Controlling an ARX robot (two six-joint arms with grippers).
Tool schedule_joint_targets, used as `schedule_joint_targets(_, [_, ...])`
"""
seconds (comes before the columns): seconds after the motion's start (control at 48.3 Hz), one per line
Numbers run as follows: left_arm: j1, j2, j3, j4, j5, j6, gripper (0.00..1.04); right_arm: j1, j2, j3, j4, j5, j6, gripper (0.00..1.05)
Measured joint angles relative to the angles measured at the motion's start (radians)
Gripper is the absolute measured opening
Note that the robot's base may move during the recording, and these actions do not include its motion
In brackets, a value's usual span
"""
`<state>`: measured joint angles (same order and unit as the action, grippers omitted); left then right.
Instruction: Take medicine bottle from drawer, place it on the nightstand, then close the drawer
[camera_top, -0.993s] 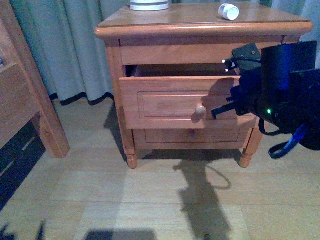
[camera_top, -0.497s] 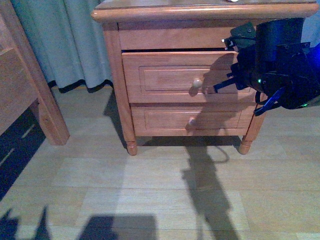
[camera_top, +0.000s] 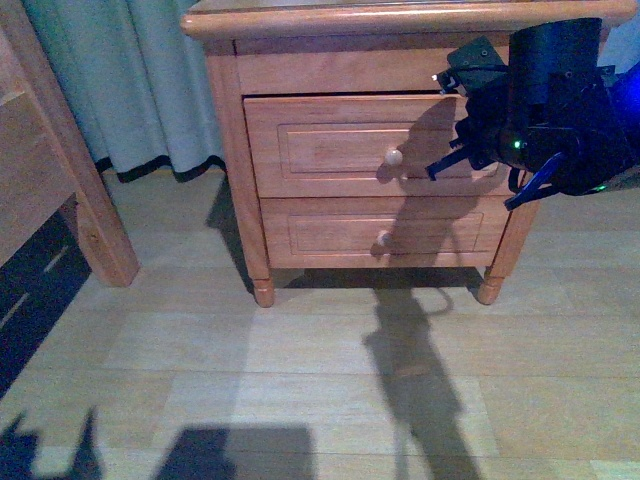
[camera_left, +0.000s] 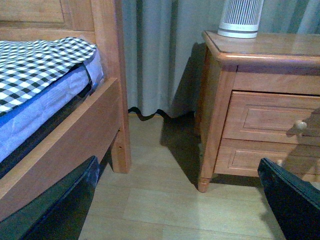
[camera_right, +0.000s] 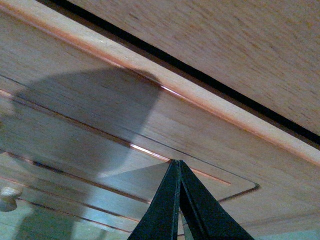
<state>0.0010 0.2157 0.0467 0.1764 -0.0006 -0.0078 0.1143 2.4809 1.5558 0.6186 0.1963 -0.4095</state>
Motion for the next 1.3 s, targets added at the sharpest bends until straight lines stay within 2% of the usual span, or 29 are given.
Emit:
schedule_joint_targets(0.31, [0.000, 0.000, 0.000, 0.000, 0.000, 0.000, 0.98, -0.018, 0.000, -0.024, 0.022, -0.013, 0.000, 0.03])
schedule_joint_targets(0.517, [0.000, 0.000, 0.000, 0.000, 0.000, 0.000, 0.98, -0.027, -0.043, -0.157, 0.061, -0.027, 0.081, 0.03])
schedule_joint_targets(0.662, [0.000, 0.000, 0.000, 0.000, 0.000, 0.000, 0.98, -0.009, -0.143, -0.285, 0.089, -0.051, 0.184, 0.03])
schedule_joint_targets(0.807, [0.000, 0.000, 0.000, 0.000, 0.000, 0.000, 0.98, 0.004, -0.370, -0.507, 0.080, -0.088, 0.371, 0.03])
schedule_joint_targets(0.911, [0.000, 0.000, 0.000, 0.000, 0.000, 0.000, 0.98, 0.001, -0.502, -0.639, 0.066, -0.123, 0.453, 0.03])
schedule_joint_targets(1.097, [0.000, 0.000, 0.000, 0.000, 0.000, 0.000, 0.98, -0.019, -0.885, -0.958, 0.027, -0.222, 0.596, 0.37])
schedule_joint_targets(1.262, [0.000, 0.000, 0.000, 0.000, 0.000, 0.000, 0.98, -0.080, -1.247, -1.178, -0.092, -0.267, 0.678, 0.62])
schedule_joint_targets(1.304, [0.000, 0.000, 0.000, 0.000, 0.000, 0.000, 0.98, -0.097, -1.338, -1.256, -0.024, -0.233, 0.639, 0.58])
